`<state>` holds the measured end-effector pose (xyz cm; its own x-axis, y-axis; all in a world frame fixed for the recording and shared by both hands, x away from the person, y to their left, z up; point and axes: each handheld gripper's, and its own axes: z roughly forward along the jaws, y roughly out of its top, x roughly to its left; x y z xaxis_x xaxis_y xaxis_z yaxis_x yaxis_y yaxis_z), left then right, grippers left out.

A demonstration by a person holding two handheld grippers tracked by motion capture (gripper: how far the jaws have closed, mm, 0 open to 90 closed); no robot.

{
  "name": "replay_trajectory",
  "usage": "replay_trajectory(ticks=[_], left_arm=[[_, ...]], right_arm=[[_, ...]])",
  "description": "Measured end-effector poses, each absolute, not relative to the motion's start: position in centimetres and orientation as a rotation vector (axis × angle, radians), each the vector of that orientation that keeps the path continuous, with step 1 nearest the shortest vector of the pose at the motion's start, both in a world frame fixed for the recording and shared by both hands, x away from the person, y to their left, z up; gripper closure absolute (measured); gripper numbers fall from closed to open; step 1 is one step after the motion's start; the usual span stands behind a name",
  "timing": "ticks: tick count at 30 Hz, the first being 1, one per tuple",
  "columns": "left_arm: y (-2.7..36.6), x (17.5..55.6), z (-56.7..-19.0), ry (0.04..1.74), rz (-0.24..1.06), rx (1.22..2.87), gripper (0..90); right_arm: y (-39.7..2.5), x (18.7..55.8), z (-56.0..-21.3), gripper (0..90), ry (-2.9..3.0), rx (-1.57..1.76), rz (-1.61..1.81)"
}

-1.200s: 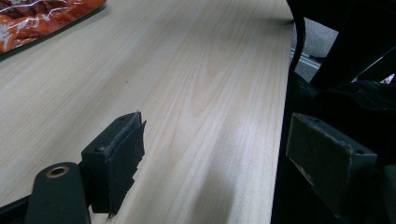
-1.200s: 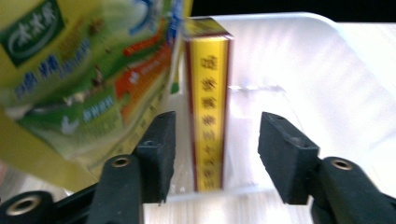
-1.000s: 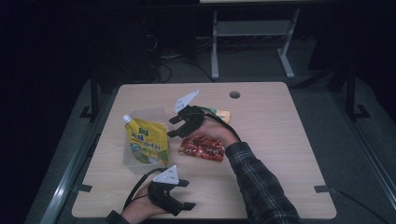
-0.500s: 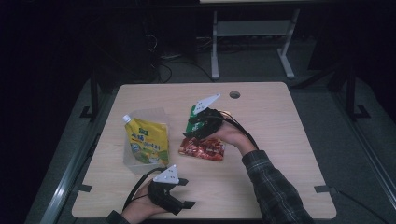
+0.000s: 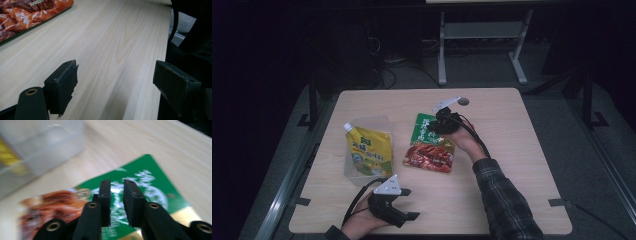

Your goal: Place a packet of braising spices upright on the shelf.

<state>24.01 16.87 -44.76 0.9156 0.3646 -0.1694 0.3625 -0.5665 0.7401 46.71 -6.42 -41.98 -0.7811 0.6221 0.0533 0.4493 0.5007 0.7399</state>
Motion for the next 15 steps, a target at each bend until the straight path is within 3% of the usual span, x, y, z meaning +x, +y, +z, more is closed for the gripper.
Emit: replay_trajectory(ticks=[5,15], left_arm=[[16.8,23.9,-44.7,0.513,0.007,2.217,19.3],[17.0,24.0,-44.5,0.511,0.017,2.214,19.4]], right_arm=[[-6.7,48.7,-42.3,89.1,2.449,0.993,1.103],[-6.7,51.6,-43.7,89.7,2.373,1.108,1.027]])
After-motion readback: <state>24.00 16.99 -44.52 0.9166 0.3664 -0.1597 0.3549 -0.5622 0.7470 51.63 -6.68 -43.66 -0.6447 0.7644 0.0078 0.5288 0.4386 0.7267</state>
